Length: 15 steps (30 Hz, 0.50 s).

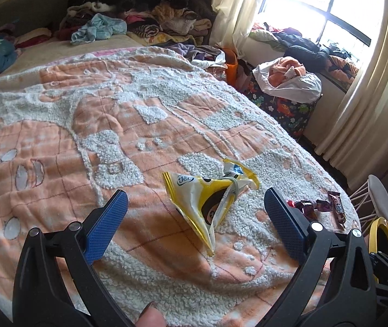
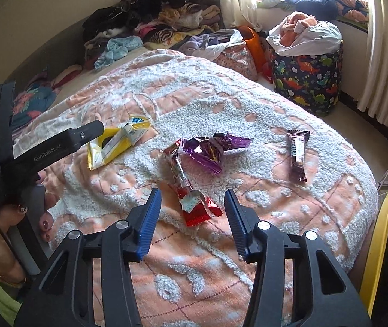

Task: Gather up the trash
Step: 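Grasp the yellow snack packet with the left tool while the right tool grasps the red wrapper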

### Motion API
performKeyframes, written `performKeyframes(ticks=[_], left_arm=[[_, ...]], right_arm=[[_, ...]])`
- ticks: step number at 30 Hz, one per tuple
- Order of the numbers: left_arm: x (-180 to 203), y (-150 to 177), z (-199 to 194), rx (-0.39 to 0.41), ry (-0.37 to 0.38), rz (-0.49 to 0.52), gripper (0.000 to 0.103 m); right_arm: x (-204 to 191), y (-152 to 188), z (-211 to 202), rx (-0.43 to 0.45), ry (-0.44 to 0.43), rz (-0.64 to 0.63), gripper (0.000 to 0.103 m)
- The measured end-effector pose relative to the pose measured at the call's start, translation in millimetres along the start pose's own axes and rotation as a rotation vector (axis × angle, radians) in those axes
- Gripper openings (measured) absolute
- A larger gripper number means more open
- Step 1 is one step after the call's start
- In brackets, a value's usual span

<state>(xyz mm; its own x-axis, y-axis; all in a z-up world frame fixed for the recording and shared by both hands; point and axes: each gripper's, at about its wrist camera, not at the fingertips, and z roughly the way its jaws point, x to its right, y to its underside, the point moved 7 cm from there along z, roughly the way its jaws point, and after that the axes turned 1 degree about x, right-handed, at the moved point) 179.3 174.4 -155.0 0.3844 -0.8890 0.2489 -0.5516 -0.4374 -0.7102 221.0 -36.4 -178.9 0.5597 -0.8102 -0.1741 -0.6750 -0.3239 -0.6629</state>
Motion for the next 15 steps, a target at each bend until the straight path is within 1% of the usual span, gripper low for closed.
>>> performKeyframes(ticks=[4, 5, 6, 7, 9, 10, 12, 13, 15], left_arm=[[-7.3, 6.9, 9.9, -0.032, 0.013, -0.033, 0.083], [-8.4, 7.9, 11.7, -0.038, 0.018, -0.04, 0.081], [-9.4, 9.4, 13.5, -0.044, 0.02, -0.047, 0.079], [-10.9, 11.3, 15.6, -0.051, 0.023, -0.058, 0.076], [-13.0, 13.6, 16.9, -0.057, 0.026, -0.072, 0.071], [-14.2, 14.4, 17.5, -0.059, 0.029, -0.08, 0.07], [-14.4, 14.3, 16.9, -0.056, 0.043, -0.094, 0.069], [-14.8, 14.2, 16.6, -0.055, 0.043, -0.098, 0.065], [-13.9, 14.8, 16.4, -0.057, 0.049, -0.101, 0.06]], right_arm=[[-2.1, 2.7, 23.8, -0.048, -0.005, -0.011, 0.046], [-1.9, 4.5, 29.2, -0.061, -0.005, -0.01, 0.043], [-1.8, 6.9, 35.8, -0.08, -0.012, -0.008, 0.032], [-2.5, 9.9, 40.8, -0.099, -0.026, -0.01, 0.018], [-6.1, 12.6, 42.0, -0.095, -0.052, -0.019, 0.017], [-9.8, 12.8, 39.1, -0.087, -0.073, -0.028, 0.016], [-14.2, 12.5, 32.3, -0.065, -0.081, -0.041, 0.016], [-16.2, 13.5, 28.5, -0.058, -0.089, -0.04, 0.016], [-18.5, 15.8, 19.3, -0.041, -0.107, -0.024, 0.016]])
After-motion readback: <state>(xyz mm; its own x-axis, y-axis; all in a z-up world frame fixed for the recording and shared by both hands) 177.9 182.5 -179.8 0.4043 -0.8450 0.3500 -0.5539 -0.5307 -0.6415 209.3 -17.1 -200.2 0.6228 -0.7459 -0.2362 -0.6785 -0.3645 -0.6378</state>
